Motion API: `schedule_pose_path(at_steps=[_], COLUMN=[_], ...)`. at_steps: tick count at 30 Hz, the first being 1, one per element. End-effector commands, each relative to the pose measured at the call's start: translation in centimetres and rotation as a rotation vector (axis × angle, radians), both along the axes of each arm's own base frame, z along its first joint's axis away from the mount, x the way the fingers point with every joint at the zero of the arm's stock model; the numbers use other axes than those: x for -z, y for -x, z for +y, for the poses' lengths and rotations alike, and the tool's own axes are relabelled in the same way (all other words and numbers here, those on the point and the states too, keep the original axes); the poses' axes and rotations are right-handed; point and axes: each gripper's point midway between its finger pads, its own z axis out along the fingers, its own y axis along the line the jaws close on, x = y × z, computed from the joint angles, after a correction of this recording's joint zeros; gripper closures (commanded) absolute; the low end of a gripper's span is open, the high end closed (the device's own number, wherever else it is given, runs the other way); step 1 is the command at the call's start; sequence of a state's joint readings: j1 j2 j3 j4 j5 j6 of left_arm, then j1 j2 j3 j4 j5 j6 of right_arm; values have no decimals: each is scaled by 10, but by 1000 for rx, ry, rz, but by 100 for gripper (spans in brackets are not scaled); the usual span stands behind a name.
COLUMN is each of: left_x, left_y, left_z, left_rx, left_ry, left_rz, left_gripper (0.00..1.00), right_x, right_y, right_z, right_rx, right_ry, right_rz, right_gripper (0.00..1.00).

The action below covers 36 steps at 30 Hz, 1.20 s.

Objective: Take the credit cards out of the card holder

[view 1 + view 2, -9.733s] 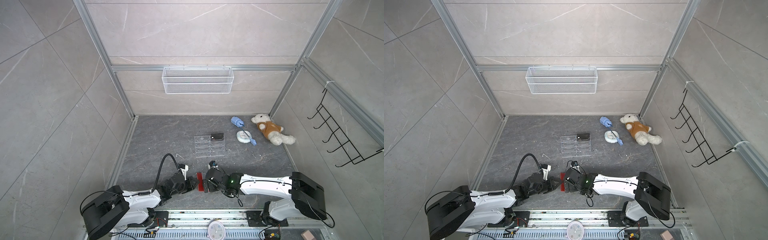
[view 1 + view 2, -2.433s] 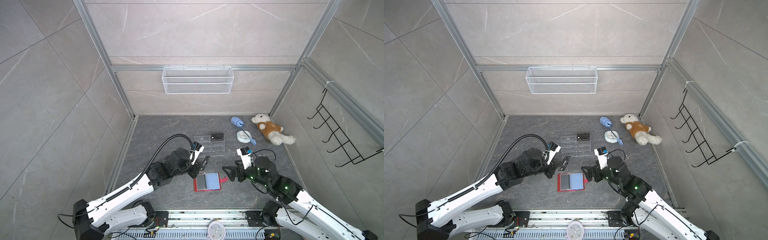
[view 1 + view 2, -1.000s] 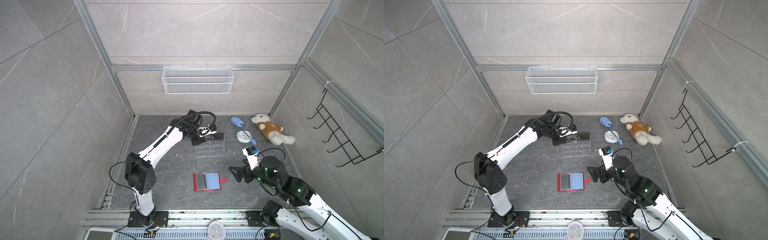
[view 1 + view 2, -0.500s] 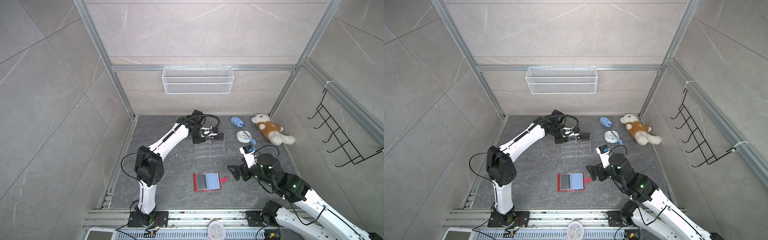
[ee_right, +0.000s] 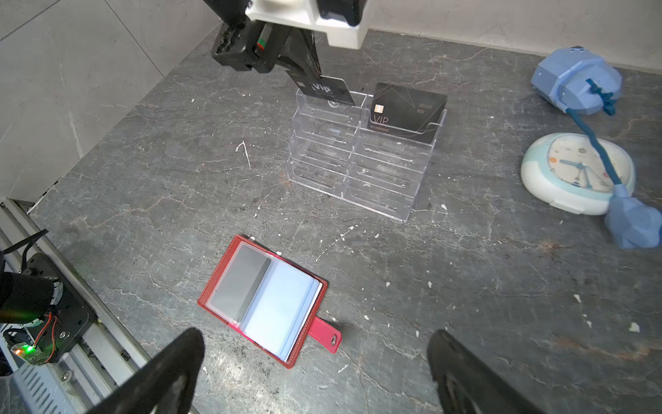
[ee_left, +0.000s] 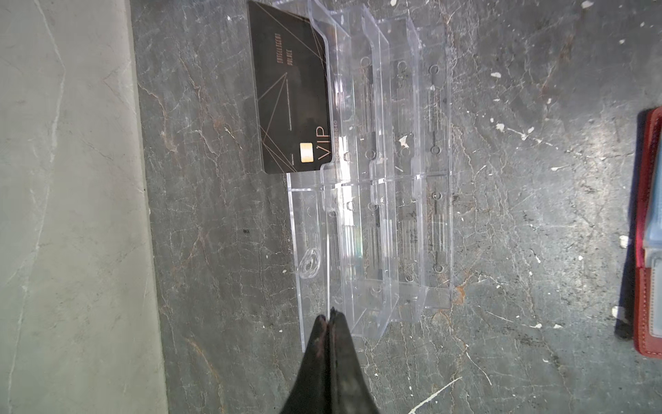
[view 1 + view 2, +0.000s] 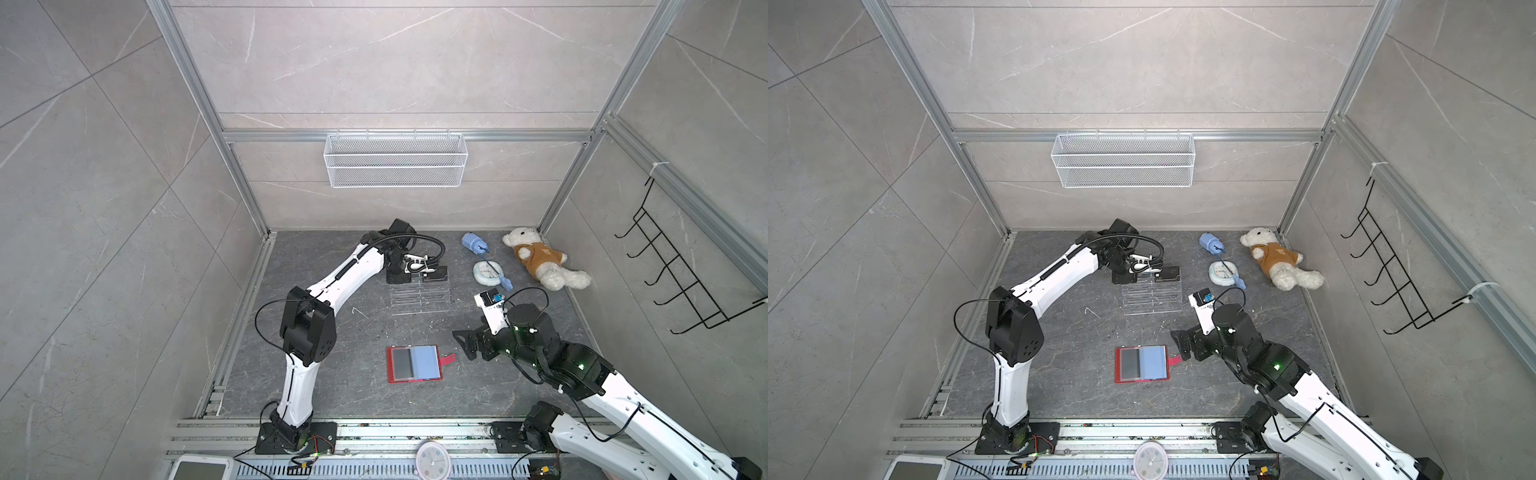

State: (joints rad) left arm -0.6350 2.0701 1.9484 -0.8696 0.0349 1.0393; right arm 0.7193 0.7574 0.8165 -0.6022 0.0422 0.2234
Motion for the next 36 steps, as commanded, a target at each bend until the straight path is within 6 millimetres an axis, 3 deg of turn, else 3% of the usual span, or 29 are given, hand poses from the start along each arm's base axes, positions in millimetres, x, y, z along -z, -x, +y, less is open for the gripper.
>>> schedule_pose_path(at_steps=[1,11,36], left_x=[-4,1,-32], left_y=[-5,-8,-1], left_z=[0,-1,2], left_rx=[16,13,-51], left_ry=[-28,-37,1], left_rz=[-29,-28,-35], left_gripper=[100,100,100], right_x=[-11,-7,0], right_y=[-1,-2,-2], right_z=[0,2,1], right_rx=[-5,-8,1], right_ry=[-8,-8,5], right_rz=[-32,-19,-2], right_gripper=[0,0,0])
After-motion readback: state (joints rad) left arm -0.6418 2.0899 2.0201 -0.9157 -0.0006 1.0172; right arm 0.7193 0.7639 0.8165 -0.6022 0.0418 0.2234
